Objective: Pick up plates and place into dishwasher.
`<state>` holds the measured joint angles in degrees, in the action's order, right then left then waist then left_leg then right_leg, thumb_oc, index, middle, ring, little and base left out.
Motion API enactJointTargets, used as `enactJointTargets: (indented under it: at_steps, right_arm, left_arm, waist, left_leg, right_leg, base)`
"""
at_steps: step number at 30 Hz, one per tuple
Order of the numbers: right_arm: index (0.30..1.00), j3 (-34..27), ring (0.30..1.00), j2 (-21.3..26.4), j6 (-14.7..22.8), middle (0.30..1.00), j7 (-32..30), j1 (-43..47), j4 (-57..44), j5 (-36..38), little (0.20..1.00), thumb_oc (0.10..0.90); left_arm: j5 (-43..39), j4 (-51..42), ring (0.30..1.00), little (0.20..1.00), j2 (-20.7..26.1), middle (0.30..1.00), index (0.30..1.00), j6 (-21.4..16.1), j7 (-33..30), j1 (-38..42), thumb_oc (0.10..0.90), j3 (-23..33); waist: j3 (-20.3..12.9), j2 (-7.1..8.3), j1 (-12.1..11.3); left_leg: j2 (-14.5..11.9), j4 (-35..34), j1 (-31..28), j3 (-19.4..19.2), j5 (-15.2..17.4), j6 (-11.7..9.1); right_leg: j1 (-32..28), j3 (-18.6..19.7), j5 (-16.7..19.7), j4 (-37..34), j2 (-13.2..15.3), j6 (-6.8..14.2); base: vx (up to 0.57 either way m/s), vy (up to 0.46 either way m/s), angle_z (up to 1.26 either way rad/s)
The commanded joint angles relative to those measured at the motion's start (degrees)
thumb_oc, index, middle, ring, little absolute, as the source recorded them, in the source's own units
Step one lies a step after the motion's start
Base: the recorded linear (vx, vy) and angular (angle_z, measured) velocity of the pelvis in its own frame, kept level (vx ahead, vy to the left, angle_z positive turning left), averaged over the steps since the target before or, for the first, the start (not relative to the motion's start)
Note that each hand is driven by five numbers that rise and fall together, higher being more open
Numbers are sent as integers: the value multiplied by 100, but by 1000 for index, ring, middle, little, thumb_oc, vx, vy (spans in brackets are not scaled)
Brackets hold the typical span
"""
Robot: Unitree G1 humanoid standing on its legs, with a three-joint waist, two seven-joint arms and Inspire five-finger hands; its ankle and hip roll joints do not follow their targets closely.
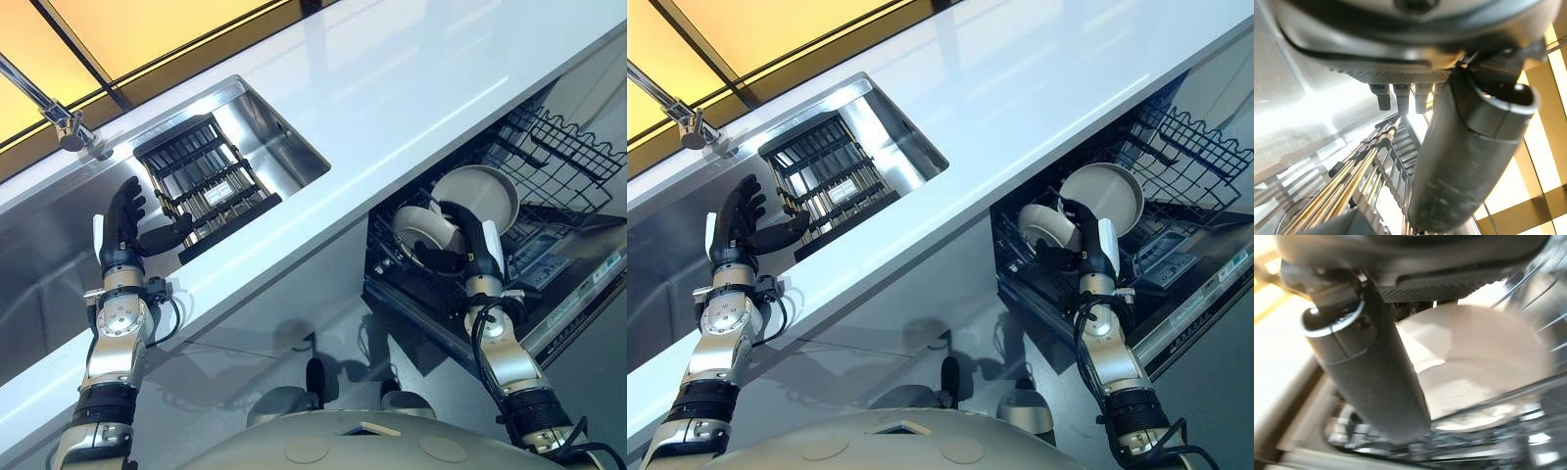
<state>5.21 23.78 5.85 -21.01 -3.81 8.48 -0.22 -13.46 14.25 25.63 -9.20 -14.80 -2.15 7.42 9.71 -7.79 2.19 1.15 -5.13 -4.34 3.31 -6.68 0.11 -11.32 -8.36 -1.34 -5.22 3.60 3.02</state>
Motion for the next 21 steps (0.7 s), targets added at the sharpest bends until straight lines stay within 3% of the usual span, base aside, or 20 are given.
enactJointTargets:
  at_steps: [1, 11, 17, 21]
  right_arm:
    - [900, -538, 900, -208, 1408, 900, -251, 779, -1007, 418, 900, 800]
    - [900, -1466, 900, -411, 1402, 900, 143, 360, -1014, 1735, 900, 800]
    - [900, -1890, 900, -548, 1705, 900, -316, 208, -614, 2639, 900, 800]
    - [900, -2142, 900, -676, 1448, 900, -262, 79, -202, 3354, 900, 800]
  left_arm:
    - [144, -138, 900, 900, 306, 900, 900, -555, -162, 421, 800, 136]
    - [167, -307, 900, 900, 359, 900, 900, -533, -52, 205, 800, 545]
    - [7, -112, 900, 900, 423, 900, 900, -784, -53, 154, 800, 682]
    - [-51, -170, 900, 900, 449, 900, 900, -750, -39, 124, 800, 739]
  waist:
    - [-248, 108, -186]
    - [-370, 216, -7]
    - [-373, 230, 109]
    - [-367, 224, 162]
  left_leg:
    - [334, 108, -328, -124, 860, 238]
    - [290, 85, -367, -353, 902, 255]
    - [259, 59, -397, -495, 937, 255]
    - [237, 34, -408, -563, 948, 256]
  right_leg:
    - [818, 181, -689, 1181, -241, -22]
    - [784, 269, -617, 1028, -309, -11]
    - [789, 339, -610, 989, -326, 11]
    - [796, 366, -600, 965, -328, 25]
  base:
    - [0, 0, 0]
    - [-12, -29, -8]
    - [-6, -8, -15]
    - [0, -1, -13]
